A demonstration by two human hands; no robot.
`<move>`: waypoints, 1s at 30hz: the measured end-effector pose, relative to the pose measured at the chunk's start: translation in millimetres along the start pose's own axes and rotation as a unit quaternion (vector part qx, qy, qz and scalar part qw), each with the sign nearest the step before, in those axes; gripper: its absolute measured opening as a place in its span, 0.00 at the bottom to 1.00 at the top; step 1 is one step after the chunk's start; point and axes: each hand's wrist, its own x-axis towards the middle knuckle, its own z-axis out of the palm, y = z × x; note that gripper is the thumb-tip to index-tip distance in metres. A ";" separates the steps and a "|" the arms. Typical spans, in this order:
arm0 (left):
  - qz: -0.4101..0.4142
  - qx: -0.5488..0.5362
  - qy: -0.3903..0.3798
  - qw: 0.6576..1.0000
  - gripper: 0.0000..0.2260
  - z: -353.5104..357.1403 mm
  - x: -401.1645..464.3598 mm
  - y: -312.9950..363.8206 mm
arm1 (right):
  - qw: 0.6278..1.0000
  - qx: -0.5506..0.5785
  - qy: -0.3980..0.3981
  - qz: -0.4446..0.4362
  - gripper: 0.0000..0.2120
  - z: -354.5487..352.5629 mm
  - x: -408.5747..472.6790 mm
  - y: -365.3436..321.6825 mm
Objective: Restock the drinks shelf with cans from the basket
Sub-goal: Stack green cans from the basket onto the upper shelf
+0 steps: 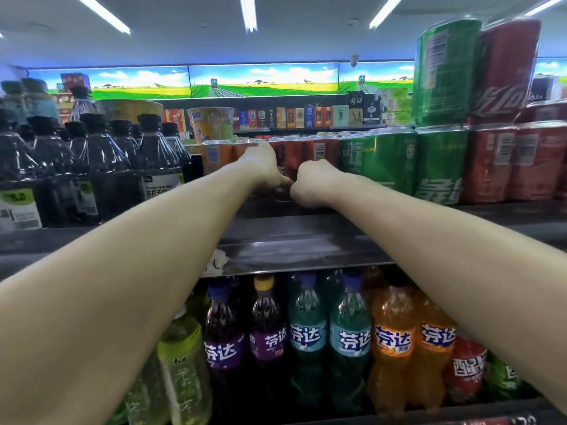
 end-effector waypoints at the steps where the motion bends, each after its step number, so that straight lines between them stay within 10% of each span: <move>1: 0.001 0.009 -0.005 1.000 0.21 0.6 4.8 1.1 | 1.000 0.007 0.000 0.002 0.21 -2.4 0.0 -0.4; 6: 0.007 0.013 -0.026 1.000 0.12 -2.5 10.6 -3.5 | 0.999 -0.005 0.018 -0.032 0.20 -4.3 8.6 3.5; 12: 0.004 -0.027 -0.016 0.999 0.32 1.8 3.7 -5.5 | 0.999 0.019 0.023 -0.018 0.24 3.7 18.0 7.5; 22: 0.015 0.044 -0.036 0.998 0.15 -27.2 -35.1 5.0 | 0.994 0.059 0.083 -0.028 0.22 -15.1 -14.6 -4.6; 30: 0.219 -0.065 0.243 0.943 0.10 -26.2 -162.8 -26.6 | 0.933 0.224 0.229 -0.166 0.10 -10.2 -101.0 -8.8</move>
